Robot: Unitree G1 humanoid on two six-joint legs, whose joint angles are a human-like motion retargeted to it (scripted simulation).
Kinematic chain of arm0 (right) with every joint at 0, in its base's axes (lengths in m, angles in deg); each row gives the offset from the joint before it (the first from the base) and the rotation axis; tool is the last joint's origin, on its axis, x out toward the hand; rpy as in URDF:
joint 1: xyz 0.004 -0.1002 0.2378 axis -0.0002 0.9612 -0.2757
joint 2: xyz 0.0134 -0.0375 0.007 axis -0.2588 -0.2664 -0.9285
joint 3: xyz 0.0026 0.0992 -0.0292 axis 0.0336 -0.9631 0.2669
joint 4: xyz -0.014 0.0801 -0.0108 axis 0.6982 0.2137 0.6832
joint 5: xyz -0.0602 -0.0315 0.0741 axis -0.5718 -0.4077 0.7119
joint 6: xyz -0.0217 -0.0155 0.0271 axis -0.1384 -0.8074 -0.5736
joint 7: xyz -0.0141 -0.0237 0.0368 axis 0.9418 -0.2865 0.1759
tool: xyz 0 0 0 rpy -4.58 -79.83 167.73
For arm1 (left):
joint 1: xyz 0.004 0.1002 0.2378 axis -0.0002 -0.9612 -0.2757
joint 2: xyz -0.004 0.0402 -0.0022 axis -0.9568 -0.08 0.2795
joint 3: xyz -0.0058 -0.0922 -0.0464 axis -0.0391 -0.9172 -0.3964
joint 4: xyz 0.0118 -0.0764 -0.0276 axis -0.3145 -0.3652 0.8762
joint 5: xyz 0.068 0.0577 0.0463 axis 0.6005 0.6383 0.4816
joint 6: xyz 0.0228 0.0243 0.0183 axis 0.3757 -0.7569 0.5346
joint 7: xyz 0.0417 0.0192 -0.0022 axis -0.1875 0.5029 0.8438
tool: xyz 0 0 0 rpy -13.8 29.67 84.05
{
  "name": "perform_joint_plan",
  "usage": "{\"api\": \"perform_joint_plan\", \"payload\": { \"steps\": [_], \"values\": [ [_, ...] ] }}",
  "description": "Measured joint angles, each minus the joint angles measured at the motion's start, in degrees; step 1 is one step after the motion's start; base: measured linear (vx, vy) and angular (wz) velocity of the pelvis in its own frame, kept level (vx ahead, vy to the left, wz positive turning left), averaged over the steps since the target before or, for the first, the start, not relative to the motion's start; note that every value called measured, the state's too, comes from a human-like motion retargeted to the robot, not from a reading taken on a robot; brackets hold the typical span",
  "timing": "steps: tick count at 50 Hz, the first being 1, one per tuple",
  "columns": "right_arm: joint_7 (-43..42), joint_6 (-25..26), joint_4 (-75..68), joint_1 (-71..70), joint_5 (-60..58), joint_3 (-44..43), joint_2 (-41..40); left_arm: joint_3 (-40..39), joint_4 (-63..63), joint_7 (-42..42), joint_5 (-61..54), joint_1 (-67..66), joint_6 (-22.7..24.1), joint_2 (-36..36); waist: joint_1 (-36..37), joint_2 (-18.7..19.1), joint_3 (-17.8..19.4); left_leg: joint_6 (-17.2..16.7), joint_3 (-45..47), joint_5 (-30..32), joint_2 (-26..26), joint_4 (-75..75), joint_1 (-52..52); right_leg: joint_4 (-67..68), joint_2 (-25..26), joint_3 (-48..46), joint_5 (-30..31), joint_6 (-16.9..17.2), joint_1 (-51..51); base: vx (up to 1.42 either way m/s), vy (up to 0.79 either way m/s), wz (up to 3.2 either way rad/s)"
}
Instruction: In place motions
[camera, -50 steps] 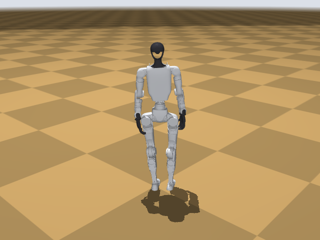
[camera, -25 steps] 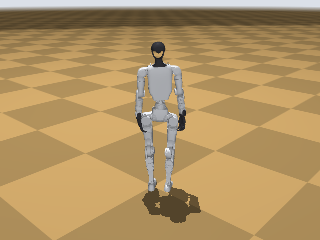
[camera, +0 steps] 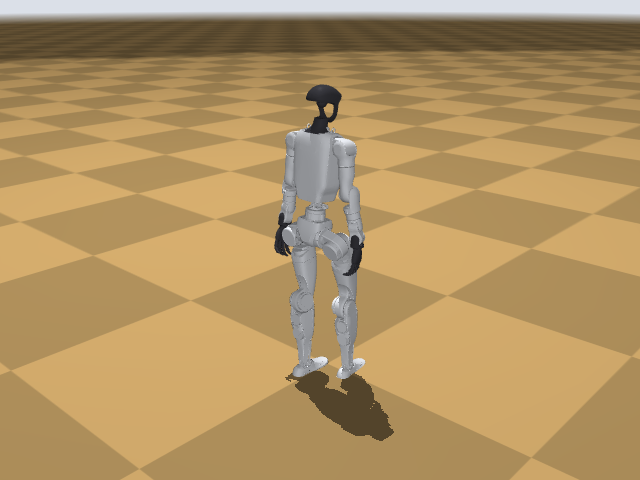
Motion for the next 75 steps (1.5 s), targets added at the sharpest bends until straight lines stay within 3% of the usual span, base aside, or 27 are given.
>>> {"api": "perform_joint_plan", "payload": {
  "steps": [5,13,18,21,24,30,35,37,40,42,43,47,52,55,60,63,65,68,70,72,75],
  "values": [
    [1.1,1.3,-5.2,1.0,-1.9,0.0,0.5,-0.6,0.8,1.2,0.5,-1.5,0.5,-0.7,1.3,0.9,-0.5,0.1,11.6,-2.1,2.7,-1.3,0.0,1.0,-3.7,-16.9,-4.5,-4.9,-2.9,-0.45,0.26,-2.71],
    [0.3,2.8,-10.2,1.2,-3.5,-2.0,3.5,-2.8,-2.5,0.9,0.2,-3.6,-0.5,0.5,0.1,3.0,-1.2,-0.1,29.3,-7.2,6.0,-2.1,1.3,6.9,-10.3,-49.3,-10.6,-7.3,-0.3,-0.4,0.24,-2.77],
    [-0.8,3.0,-10.4,1.6,-1.3,-4.7,5.0,-1.8,-3.3,1.3,1.4,-3.9,-1.1,1.7,-0.1,5.0,-2.5,-0.9,37.7,-11.0,7.5,-1.9,2.0,5.7,-10.7,-63.6,-10.0,-7.5,2.7,-0.29,0.16,-2.58],
    [-1.1,3.3,-10.6,1.1,0.1,-5.5,5.1,-2.1,-2.3,1.1,1.6,-3.7,-1.0,1.7,-0.9,5.4,-3.7,-1.6,42.1,-13.3,7.6,-2.0,2.4,3.4,-9.2,-68.0,-4.6,-9.5,3.4,-0.19,0.07,-2.28],
    [-1.8,3.7,-10.4,0.8,1.6,-6.2,3.9,-2.7,-1.4,0.8,1.1,-2.8,-1.2,1.1,-4.7,5.9,-4.0,-2.3,45.2,-15.3,8.2,-1.2,3.2,2.4,-7.1,-62.8,-2.1,-11.0,2.1,-0.16,-0.05,-1.26],
    [-0.6,2.8,-10.1,2.2,6.0,-8.1,1.1,-3.4,2.6,0.9,-0.2,0.6,-1.5,0.2,-12.4,7.8,-3.9,-3.8,49.1,-17.1,10.5,0.9,5.7,1.0,-4.7,-58.4,-3.1,-11.7,3.1,-0.06,-0.04,-0.41],
    [-1.5,2.9,-12.0,4.5,7.7,-9.6,0.3,-3.2,7.7,0.3,-1.1,0.4,0.4,0.9,-10.8,8.2,-6.8,-4.5,50.7,-16.0,10.3,1.1,9.0,-0.4,-2.3,-51.1,-3.5,-11.4,3.7,0.19,-0.11,-0.94],
    [-1.4,3.4,-12.6,4.6,7.4,-9.7,0.1,-3.3,8.8,0.7,-1.8,-0.4,1.1,1.4,-9.6,7.1,-8.4,-3.6,51.4,-14.1,10.0,2.7,10.0,-1.8,-2.2,-48.2,-3.2,-11.4,4.1,0.21,-0.14,-1.25],
    [-1.3,3.5,-11.7,4.1,6.7,-8.8,-0.6,-3.7,8.9,0.6,-3.0,-1.2,1.4,1.9,-8.5,3.5,-9.1,0.7,51.0,-9.9,8.8,7.8,11.3,-4.5,-3.8,-43.3,-1.9,-10.6,5.9,0.14,-0.14,-1.26],
    [-1.1,3.2,-10.0,3.4,6.0,-7.2,-0.9,-4.0,8.3,0.0,-3.3,-1.6,1.1,1.8,-7.0,0.5,-7.6,3.9,50.2,-6.9,9.2,13.7,13.4,-6.1,-4.5,-39.2,-1.3,-10.2,8.8,0.2,-0.25,-2.05],
    [-0.8,3.1,-9.2,3.0,5.3,-6.1,-1.0,-4.2,7.7,-0.2,-3.4,-1.9,0.9,1.5,-4.5,-0.7,-5.9,3.9,50.7,-6.2,11.6,18.7,15.9,-6.4,-3.1,-35.7,-2.0,-10.5,11.4,0.38,-0.45,-3.02],
    [0.5,2.4,-4.3,0.1,1.3,-3.4,-0.6,-3.3,5.8,0.3,-2.9,-1.6,0.7,0.7,2.2,-2.8,-3.0,3.9,41.3,-1.7,21.6,41.5,11.8,-7.6,0.5,-28.8,-2.7,-12.5,15.3,0.36,-0.58,-2.6],
    [1.3,1.8,0.6,-4.0,-1.7,-0.1,-0.2,-3.0,2.9,1.4,-3.6,-2.1,0.5,1.8,5.3,-2.3,-1.2,3.9,24.2,-0.5,20.3,49.9,-1.7,-7.6,1.5,-25.8,0.9,-13.4,13.9,-0.2,-0.2,-1.52],
    [1.3,1.0,2.9,-6.8,-0.8,1.8,-0.8,-4.3,2.2,1.4,-4.0,-2.2,0.7,2.4,4.8,-1.5,0.3,3.9,15.9,-1.8,17.3,46.7,-8.2,-7.7,2.2,-23.6,2.5,-13.0,12.9,-0.31,-0.01,-1.16],
    [1.9,0.4,3.8,-7.1,0.5,2.9,-1.5,-3.9,1.7,2.4,-3.4,-3.3,1.4,3.2,4.1,-1.0,-0.8,3.9,7.3,0.0,11.4,33.2,-13.5,-7.9,0.5,-22.2,4.3,-10.6,11.0,-0.07,0.15,-0.62],
    [1.4,0.5,2.3,-5.6,0.2,3.2,-1.5,-3.0,1.5,2.7,-3.4,-4.4,1.4,3.8,4.3,-1.5,-1.4,3.9,0.2,5.2,4.0,20.1,-12.4,-8.2,-2.7,-21.4,5.3,-7.9,11.4,0.08,0.36,-0.59],
    [1.1,0.8,0.3,-4.7,-0.1,3.7,-1.2,-2.8,1.4,2.8,-3.5,-4.7,1.4,4.0,4.4,-1.3,-1.0,1.2,-6.9,9.9,0.6,11.6,-9.6,-7.9,-3.5,-20.5,5.2,-6.9,12.4,0.19,0.22,-0.82],
    [0.9,1.4,-4.1,-4.2,-0.9,3.8,-0.9,-3.4,1.2,3.0,-3.6,-4.6,1.2,3.8,4.9,0.9,-0.2,-5.5,-10.2,20.2,1.8,1.4,-5.1,-7.8,-0.6,-20.0,4.7,-7.1,15.0,0.24,0.06,-0.92],
    [1.0,2.2,-7.0,-3.1,-2.0,3.2,-0.3,-3.5,1.1,3.1,-3.4,-4.9,1.1,3.9,3.4,1.6,-1.1,-5.2,-8.6,19.0,2.3,-0.9,-2.6,-7.9,-0.1,-20.4,4.1,-7.3,16.3,0.35,0.08,-0.28],
    [1.2,3.6,-9.4,-1.5,-3.7,2.4,-0.1,-4.4,0.7,2.7,-3.1,-5.2,0.9,4.0,1.8,2.8,-2.9,-6.6,1.3,18.2,5.7,-1.3,-2.2,-7.7,1.0,-20.0,3.5,-8.0,16.6,0.38,0.05,-0.11],
    [0.2,5.1,-11.6,1.0,-3.9,0.8,-0.3,-5.2,0.4,2.7,-3.0,-4.8,0.6,4.0,-0.5,3.2,-4.8,-6.3,-3.3,18.5,4.9,-1.9,-1.9,-7.2,1.0,-20.3,2.6,-8.5,16.7,0.26,0.03,-0.02]
  ]
}}
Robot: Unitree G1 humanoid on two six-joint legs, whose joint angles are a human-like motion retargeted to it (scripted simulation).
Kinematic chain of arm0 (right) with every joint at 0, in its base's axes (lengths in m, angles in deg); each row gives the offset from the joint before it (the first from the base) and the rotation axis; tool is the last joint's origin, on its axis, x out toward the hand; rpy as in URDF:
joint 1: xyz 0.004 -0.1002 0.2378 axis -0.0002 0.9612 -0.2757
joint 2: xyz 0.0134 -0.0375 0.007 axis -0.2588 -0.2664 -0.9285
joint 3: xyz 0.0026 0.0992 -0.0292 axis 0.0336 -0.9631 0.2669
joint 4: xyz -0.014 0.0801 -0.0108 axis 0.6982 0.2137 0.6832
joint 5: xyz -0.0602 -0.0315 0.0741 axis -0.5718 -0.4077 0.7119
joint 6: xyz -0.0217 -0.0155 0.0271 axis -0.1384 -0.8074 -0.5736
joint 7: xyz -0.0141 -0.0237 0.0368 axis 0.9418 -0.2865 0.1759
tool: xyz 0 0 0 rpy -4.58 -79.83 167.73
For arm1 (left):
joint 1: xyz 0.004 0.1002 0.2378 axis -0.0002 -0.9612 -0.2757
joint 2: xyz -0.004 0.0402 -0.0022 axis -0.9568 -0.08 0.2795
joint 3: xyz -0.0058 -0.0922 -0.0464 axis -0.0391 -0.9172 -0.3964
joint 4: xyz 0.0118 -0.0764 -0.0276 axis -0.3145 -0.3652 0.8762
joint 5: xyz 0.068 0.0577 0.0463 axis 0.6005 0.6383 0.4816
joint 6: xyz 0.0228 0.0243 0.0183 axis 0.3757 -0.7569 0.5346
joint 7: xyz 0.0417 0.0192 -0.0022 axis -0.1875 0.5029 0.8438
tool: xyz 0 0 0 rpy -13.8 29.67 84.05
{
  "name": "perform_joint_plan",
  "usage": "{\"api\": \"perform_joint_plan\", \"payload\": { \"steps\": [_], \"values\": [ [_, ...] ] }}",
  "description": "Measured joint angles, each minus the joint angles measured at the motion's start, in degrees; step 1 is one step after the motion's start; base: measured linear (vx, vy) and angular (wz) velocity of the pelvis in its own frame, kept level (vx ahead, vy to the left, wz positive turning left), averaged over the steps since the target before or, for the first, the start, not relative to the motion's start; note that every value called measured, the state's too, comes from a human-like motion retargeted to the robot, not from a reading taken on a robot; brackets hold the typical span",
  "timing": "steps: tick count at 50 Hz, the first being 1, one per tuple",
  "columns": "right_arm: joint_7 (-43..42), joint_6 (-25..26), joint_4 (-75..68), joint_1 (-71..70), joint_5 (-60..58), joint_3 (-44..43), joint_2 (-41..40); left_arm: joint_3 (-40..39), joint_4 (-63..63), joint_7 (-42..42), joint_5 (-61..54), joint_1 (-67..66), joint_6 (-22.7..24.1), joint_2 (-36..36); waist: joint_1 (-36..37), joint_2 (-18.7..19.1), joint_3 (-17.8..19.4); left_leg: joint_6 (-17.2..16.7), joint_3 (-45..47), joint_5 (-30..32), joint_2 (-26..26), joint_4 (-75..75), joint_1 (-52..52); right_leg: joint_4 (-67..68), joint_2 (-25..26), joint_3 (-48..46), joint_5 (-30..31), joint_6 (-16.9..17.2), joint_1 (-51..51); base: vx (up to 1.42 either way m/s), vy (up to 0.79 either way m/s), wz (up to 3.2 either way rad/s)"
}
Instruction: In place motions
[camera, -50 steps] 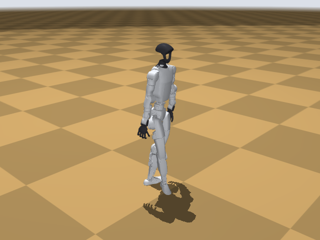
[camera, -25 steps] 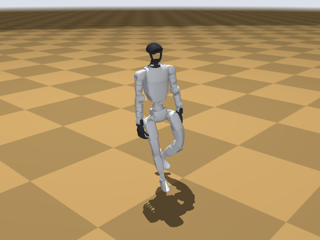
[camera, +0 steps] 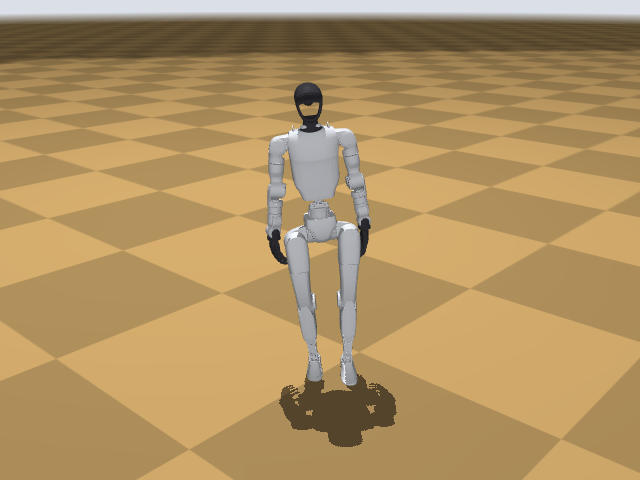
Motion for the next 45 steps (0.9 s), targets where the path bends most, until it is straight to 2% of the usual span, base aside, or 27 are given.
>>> {"api": "perform_joint_plan", "payload": {
  "steps": [3,7,12,32,45],
  "values": [
    [-0.2,-0.2,-2.2,1.9,1.6,-1.9,0.4,0.4,1.0,0.0,0.0,0.9,0.2,-0.3,1.4,-0.1,-0.5,1.4,1.3,-0.6,-0.3,-0.2,1.3,0.1,0.1,0.8,-0.5,-0.3,0.8,0.21,0.01,-0.45],
    [0.3,1.1,-4.8,3.9,0.9,-3.2,0.7,1.0,2.1,-0.1,-0.1,0.8,0.4,-0.4,2.8,-0.6,-2.9,2.3,2.3,-1.4,-0.6,-0.4,2.0,-0.2,-0.3,1.8,-0.7,0.0,1.3,0.29,-0.01,-0.39],
    [0.7,2.4,-4.6,3.2,-1.1,-2.8,0.6,0.7,2.2,-0.3,-1.0,1.2,0.5,0.1,1.9,-0.4,-4.0,3.3,3.3,-2.0,-0.8,-1.0,3.1,0.0,-0.4,2.6,-0.5,0.2,1.3,0.16,0.01,-0.27],
    [5.2,-2.0,11.8,-2.2,-2.5,5.2,-3.4,0.3,-0.7,-0.3,0.2,0.0,0.4,0.3,1.1,-0.9,-3.8,5.5,4.9,-3.1,-2.2,-2.0,4.3,0.4,-1.2,4.7,0.0,2.4,0.4,0.1,0.02,-0.16],
    [4.0,-0.9,4.8,-1.1,-3.7,4.8,-2.6,-1.3,-3.0,-0.3,-0.1,-0.5,-0.4,-0.2,2.5,-1.4,-3.2,5.9,3.2,-4.9,-2.8,-1.8,3.1,1.7,-1.8,4.2,0.1,3.6,-1.3,0.05,0.02,-0.04]
  ]
}}
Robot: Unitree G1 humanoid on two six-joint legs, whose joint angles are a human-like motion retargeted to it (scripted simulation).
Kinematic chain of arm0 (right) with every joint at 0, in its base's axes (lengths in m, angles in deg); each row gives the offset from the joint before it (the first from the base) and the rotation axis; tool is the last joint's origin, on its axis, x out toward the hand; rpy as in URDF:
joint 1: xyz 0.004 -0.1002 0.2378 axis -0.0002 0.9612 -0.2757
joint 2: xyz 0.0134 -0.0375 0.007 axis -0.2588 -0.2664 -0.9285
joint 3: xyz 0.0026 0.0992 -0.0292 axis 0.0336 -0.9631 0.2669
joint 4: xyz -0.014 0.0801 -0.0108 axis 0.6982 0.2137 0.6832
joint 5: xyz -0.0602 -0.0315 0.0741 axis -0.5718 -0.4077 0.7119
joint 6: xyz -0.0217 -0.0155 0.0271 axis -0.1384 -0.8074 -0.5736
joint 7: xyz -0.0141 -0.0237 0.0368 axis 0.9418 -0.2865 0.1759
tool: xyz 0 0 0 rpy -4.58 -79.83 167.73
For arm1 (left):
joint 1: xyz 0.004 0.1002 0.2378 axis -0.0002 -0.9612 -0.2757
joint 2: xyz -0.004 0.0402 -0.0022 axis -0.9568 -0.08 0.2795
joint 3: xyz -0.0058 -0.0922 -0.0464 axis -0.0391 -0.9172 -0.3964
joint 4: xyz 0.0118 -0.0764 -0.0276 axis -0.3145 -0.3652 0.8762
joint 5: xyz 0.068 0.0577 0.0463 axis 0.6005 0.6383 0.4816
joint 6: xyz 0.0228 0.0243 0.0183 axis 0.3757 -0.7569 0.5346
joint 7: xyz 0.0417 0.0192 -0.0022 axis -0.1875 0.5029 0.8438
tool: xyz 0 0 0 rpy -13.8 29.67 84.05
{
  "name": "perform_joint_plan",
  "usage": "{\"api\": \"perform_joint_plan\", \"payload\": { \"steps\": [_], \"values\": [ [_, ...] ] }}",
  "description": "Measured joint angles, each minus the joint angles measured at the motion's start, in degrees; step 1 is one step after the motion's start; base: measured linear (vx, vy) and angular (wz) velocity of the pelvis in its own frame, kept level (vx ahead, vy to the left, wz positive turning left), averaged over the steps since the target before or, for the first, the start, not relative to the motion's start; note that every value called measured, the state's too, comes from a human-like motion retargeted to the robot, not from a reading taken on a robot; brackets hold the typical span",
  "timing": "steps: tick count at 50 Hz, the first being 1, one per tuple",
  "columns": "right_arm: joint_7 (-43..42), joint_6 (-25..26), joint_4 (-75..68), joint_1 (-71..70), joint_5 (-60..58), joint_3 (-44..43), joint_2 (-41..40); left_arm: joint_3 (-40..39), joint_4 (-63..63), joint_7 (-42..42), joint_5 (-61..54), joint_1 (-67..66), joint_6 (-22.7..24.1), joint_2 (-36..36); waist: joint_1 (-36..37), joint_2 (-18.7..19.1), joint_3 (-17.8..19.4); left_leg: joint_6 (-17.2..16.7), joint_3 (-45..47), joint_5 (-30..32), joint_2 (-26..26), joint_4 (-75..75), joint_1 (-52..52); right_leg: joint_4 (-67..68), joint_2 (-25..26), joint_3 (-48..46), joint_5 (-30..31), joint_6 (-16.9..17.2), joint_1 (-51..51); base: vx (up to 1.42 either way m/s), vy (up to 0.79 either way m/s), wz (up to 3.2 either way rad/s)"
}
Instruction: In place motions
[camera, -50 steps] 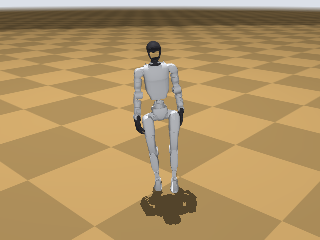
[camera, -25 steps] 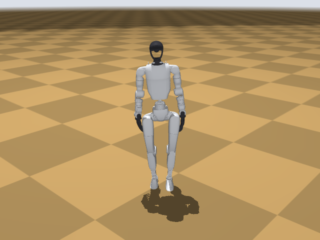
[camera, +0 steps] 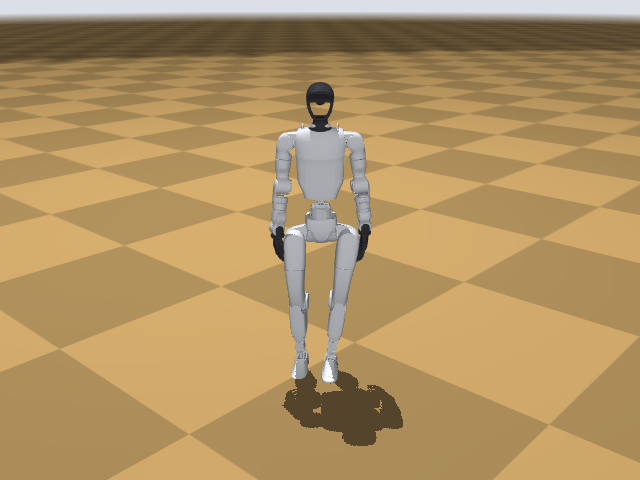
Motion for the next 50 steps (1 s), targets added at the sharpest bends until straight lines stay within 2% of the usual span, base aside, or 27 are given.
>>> {"api": "perform_joint_plan", "payload": {
  "steps": [8,16,23,30,34,40,46,50],
  "values": [
    [-5.1,0.5,-3.9,1.4,1.6,-0.8,0.2,0.3,0.4,1.2,-0.4,0.0,0.9,-0.2,-0.2,-0.3,0.6,0.2,0.0,-0.9,-0.1,0.2,-0.3,0.8,-0.3,-0.2,0.0,0.2,-0.5,0.01,0.01,-0.01],
    [-4.0,0.1,-2.0,1.6,1.4,-0.7,0.4,1.3,-0.5,0.9,-0.8,0.9,0.8,-0.1,-1.0,-0.6,1.1,0.3,2.2,-1.7,0.0,-0.1,-0.2,1.8,-0.4,0.4,-0.2,0.2,-1.5,0.0,0.0,-0.02],
    [-2.8,-0.8,3.3,-0.6,1.3,1.0,0.0,5.5,-1.7,1.1,1.0,2.9,0.6,0.0,-2.3,-0.6,2.6,0.1,8.1,-2.5,1.1,-0.9,-0.2,3.9,0.0,2.8,1.0,0.1,-4.5,-0.12,-0.01,-0.52],
    [-1.1,-3.0,13.0,-3.9,1.3,5.0,-1.3,6.5,0.1,-0.3,0.8,4.0,1.0,-0.3,-4.6,-0.7,6.0,-0.5,16.7,-4.5,3.4,-1.7,-0.1,5.6,2.6,7.3,0.0,-0.7,-8.0,-0.28,-0.02,-1.37],
    [-0.9,-4.4,16.5,-3.7,1.1,6.8,-1.4,7.5,-0.9,-0.3,1.5,5.1,0.6,-1.8,-5.6,-0.4,6.6,-1.1,22.0,-6.0,5.5,-1.9,-0.5,5.8,0.4,-3.7,-3.8,-2.6,-8.7,-0.29,-0.01,-1.57],
    [-2.1,-4.4,13.1,-2.5,-0.5,5.9,-0.1,8.6,-0.8,0.7,2.4,6.5,0.4,-3.9,-4.8,-0.7,6.4,-2.0,28.6,-9.1,7.7,-1.6,-0.5,4.4,-4.7,-21.1,-7.6,0.3,-7.0,-0.24,-0.03,-1.46],
    [-3.5,-1.2,1.6,-2.2,1.8,0.9,1.3,7.2,0.1,0.7,1.3,7.2,0.3,-4.8,-4.4,-0.6,5.2,-2.8,33.9,-12.2,9.2,-0.8,-0.6,4.1,-6.8,-29.9,-9.4,0.7,-5.8,-0.26,-0.04,-1.27],
    [-4.4,0.2,-3.2,-1.1,6.0,-3.4,2.5,7.0,0.2,0.9,0.5,8.0,0.3,-4.7,-4.4,-0.7,4.7,-3.4,36.6,-13.9,9.5,-0.4,-0.6,3.0,-8.4,-34.3,-7.9,2.1,-5.5,-0.26,-0.06,-1.06]
  ]
}}
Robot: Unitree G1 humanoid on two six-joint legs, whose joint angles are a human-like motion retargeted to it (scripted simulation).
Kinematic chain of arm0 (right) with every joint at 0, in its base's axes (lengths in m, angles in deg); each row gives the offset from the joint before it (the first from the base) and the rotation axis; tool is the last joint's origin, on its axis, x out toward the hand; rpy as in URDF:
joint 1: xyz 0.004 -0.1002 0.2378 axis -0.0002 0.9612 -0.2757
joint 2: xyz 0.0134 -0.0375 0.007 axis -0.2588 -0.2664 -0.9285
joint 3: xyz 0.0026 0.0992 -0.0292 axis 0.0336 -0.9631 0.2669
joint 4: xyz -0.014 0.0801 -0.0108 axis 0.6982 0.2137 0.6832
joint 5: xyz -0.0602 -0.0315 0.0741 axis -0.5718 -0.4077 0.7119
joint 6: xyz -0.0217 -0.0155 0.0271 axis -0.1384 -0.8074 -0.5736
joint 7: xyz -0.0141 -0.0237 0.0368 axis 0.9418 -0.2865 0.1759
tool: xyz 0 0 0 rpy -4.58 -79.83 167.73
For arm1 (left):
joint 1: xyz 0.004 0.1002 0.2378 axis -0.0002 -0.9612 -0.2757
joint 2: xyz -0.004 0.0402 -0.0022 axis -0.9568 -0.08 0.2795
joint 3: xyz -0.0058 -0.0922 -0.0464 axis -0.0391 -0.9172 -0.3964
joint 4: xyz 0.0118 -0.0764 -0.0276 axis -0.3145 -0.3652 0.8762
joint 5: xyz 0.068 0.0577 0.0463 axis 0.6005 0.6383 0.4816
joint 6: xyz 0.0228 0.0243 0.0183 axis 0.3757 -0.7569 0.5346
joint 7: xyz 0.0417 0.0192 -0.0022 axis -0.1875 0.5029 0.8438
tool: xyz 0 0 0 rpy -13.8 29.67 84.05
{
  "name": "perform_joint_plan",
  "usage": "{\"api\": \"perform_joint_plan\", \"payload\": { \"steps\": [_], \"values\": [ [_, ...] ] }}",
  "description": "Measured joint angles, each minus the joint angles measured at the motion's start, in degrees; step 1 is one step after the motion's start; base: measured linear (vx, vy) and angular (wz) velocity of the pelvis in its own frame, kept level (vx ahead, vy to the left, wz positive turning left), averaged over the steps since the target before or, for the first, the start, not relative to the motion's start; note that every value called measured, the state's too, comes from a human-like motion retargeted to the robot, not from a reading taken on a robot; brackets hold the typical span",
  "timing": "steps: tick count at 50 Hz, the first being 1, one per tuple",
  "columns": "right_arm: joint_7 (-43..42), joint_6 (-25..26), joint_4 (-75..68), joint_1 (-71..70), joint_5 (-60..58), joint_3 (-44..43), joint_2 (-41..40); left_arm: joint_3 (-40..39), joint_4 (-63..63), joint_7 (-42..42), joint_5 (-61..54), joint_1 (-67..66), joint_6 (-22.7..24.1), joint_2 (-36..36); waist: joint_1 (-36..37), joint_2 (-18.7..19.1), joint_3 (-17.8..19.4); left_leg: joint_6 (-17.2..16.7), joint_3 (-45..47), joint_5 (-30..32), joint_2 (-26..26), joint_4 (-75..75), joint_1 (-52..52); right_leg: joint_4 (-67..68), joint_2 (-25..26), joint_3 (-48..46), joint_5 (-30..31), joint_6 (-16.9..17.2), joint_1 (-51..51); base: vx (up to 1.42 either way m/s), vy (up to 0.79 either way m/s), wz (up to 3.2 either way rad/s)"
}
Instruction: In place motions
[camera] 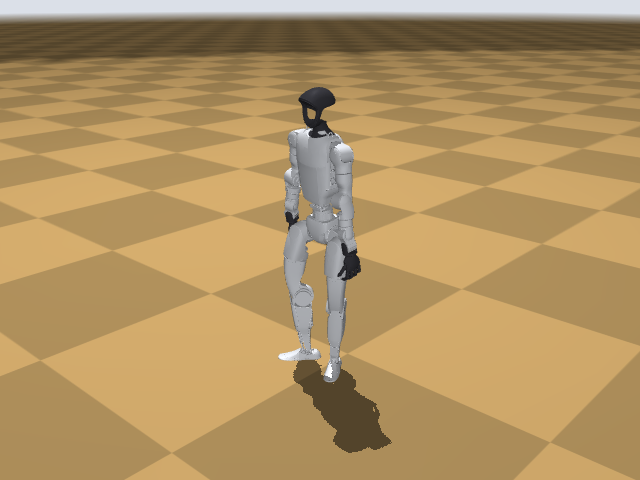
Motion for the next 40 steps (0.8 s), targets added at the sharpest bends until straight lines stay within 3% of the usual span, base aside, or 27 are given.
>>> {"api": "perform_joint_plan", "payload": {
  "steps": [6,17,27,30,33,35,38,40],
  "values": [
    [-2.0,0.3,-2.0,2.3,3.8,-3.4,0.2,1.1,0.9,0.0,-0.1,0.7,0.1,0.4,-0.7,-1.7,-0.1,-1.0,3.6,-2.5,-1.3,1.1,1.3,-3.6,-1.3,0.4,9.5,2.4,-0.2,-0.25,-0.1,-0.82],
    [-1.3,-0.2,2.0,4.9,0.0,-2.7,-1.5,0.1,1.2,0.0,-3.6,0.2,0.7,6.6,-3.3,-1.3,-1.4,-3.6,8.1,-5.7,2.2,8.0,3.8,-5.9,0.4,7.5,10.5,1.3,0.4,-0.17,-0.12,-0.43],
    [-3.4,-2.5,12.5,4.0,-1.1,1.5,-3.2,1.9,1.4,-0.1,-0.7,-2.2,0.9,6.8,-4.3,-2.0,-2.8,-4.1,11.9,-2.3,4.3,10.7,9.5,-6.0,2.4,17.0,12.2,0.6,0.5,-0.12,-0.15,-0.85],
    [-3.1,-2.9,13.9,3.3,-1.5,2.1,-3.0,2.0,1.4,0.6,-0.6,-2.5,0.7,6.1,-5.1,-4.3,-2.6,0.1,9.5,-0.5,5.1,17.1,9.0,-6.0,0.8,19.4,12.8,0.7,1.6,-0.08,-0.14,-0.54],
    [-2.7,-3.0,13.5,2.6,-1.3,1.7,-2.6,1.6,2.0,1.1,-1.5,-2.4,0.6,5.5,-2.8,-6.4,-0.9,7.1,3.7,-2.1,8.4,30.7,5.9,-6.1,0.4,22.9,12.8,0.5,3.9,-0.03,-0.21,-1.11],
    [-2.5,-2.8,12.5,2.4,-0.8,0.9,-2.1,1.7,2.8,1.2,-2.1,-2.2,0.6,5.3,-0.3,-6.2,0.2,7.7,-4.8,-2.3,8.9,38.1,1.8,-6.4,1.8,24.7,13.2,0.0,4.9,-0.01,-0.15,-1.22],
    [-3.3,-2.2,10.6,2.0,-0.8,-0.3,-0.6,2.0,4.3,1.3,-3.3,-1.6,1.0,5.9,1.0,-6.8,0.2,7.7,-18.0,0.9,0.3,38.7,-4.5,-6.6,0.0,25.7,14.2,0.5,3.9,-0.11,0.01,-0.48],
    [-4.1,-1.8,9.1,1.6,-1.7,-0.3,0.5,1.7,5.2,1.3,-4.0,-1.3,1.3,6.3,1.5,-6.6,0.5,7.1,-21.8,1.3,-2.9,37.0,-6.4,-6.4,-0.1,26.4,14.4,0.6,3.5,-0.08,0.05,-0.47]
  ]
}}
